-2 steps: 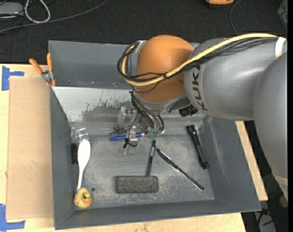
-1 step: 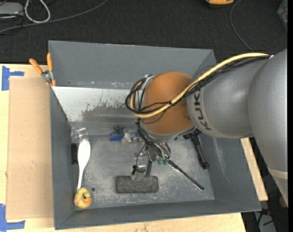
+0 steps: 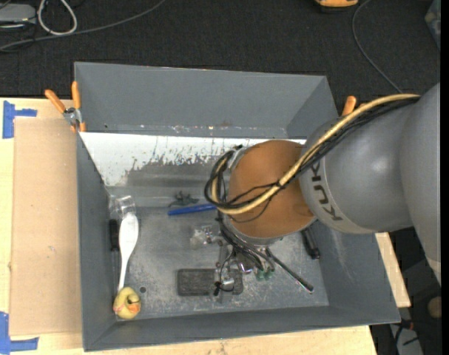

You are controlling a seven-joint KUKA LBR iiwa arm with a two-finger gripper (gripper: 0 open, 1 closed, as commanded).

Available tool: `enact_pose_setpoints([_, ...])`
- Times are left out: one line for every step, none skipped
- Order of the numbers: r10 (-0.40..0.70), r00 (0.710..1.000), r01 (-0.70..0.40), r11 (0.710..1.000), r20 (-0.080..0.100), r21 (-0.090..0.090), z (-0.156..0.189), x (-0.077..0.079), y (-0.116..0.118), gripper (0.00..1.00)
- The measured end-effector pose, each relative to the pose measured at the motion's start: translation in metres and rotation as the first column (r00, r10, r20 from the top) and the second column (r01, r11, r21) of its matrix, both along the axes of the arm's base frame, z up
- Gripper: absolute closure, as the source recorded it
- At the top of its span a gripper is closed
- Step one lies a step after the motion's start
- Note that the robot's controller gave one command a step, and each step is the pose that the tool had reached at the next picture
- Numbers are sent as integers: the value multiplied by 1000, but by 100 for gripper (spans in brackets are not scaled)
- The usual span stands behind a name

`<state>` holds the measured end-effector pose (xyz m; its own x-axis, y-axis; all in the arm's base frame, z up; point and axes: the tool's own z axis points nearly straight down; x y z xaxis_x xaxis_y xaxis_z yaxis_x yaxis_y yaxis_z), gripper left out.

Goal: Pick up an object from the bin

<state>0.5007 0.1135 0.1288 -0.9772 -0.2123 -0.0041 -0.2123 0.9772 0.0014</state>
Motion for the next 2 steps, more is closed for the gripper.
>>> enact_pose_setpoints([0, 1000, 0, 1000, -11, -4, -31, -7, -20, 0])
enact_pose_setpoints([-47, 999, 47, 999, 0, 1, -61, -5, -27, 0])
